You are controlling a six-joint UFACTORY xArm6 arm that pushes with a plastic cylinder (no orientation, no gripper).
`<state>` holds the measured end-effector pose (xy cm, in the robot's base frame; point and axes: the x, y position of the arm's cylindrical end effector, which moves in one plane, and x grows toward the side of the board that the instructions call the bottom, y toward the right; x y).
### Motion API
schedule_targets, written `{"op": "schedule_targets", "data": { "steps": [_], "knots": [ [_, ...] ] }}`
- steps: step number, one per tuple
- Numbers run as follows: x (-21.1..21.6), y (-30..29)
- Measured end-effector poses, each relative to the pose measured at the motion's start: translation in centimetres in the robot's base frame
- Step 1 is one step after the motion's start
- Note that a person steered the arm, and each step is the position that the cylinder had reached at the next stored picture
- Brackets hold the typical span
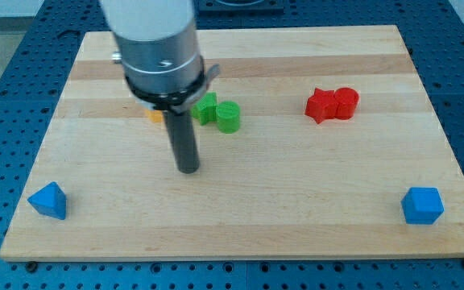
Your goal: Push your arm towards the red star
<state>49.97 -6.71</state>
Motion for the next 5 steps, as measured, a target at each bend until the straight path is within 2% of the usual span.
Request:
{"op": "schedule_targets", "data": {
  "steps": [3, 5],
  "knots": [
    [-1.5, 10.8],
    [-3.7, 13.8]
  ]
}}
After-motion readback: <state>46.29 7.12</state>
